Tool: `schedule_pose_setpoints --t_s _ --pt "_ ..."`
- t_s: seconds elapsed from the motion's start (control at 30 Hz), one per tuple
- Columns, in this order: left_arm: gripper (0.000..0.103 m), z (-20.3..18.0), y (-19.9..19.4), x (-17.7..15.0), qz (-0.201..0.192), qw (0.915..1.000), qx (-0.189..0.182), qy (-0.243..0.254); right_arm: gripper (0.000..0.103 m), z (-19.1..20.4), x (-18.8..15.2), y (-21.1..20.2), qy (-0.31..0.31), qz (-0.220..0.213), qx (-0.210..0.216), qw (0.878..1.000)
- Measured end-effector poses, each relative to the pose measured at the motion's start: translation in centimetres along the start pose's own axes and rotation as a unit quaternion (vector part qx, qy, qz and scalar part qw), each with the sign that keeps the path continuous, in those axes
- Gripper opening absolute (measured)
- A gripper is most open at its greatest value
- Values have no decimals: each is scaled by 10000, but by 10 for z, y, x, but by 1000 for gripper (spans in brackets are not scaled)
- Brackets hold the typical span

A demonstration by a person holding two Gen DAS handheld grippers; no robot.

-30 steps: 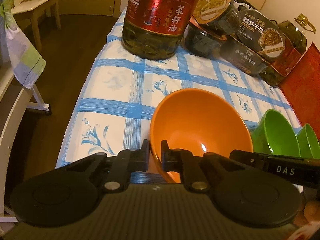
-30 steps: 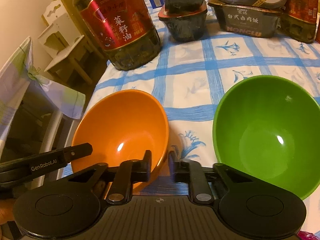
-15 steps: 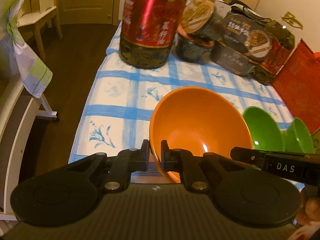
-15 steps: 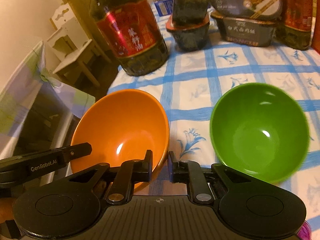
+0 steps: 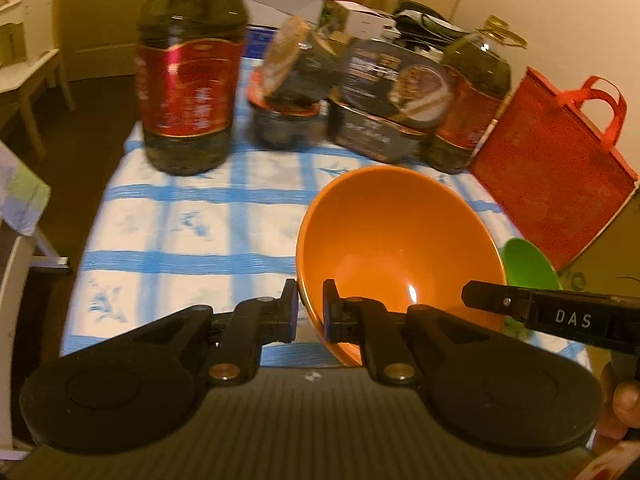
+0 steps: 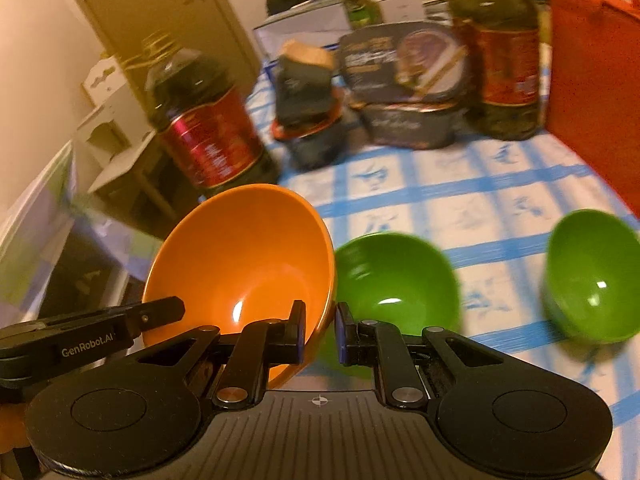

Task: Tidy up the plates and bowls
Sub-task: 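Lift the orange bowl with both tools and lower it into a green bowl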

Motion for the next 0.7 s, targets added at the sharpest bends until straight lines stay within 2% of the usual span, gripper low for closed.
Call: schedule_pose_setpoints --t_s 0.27,0.7 --pt "10 -29 44 -6 217 9997 -51 97 15 -50 0 13 65 59 -224 9997" --pt "11 -30 89 -21 370 9990 19 263 14 -81 -15 52 219 301 -223 9991"
Point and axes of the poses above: each gripper's, at about its wrist camera, not at the fingertips, and y roughly the way its jaws point, z to its left, x to its top, the point moved 10 cm from there along y, roughly the way its jaws point, and after that the axes turned 7 degrees about -y, right-handed, at the moved point
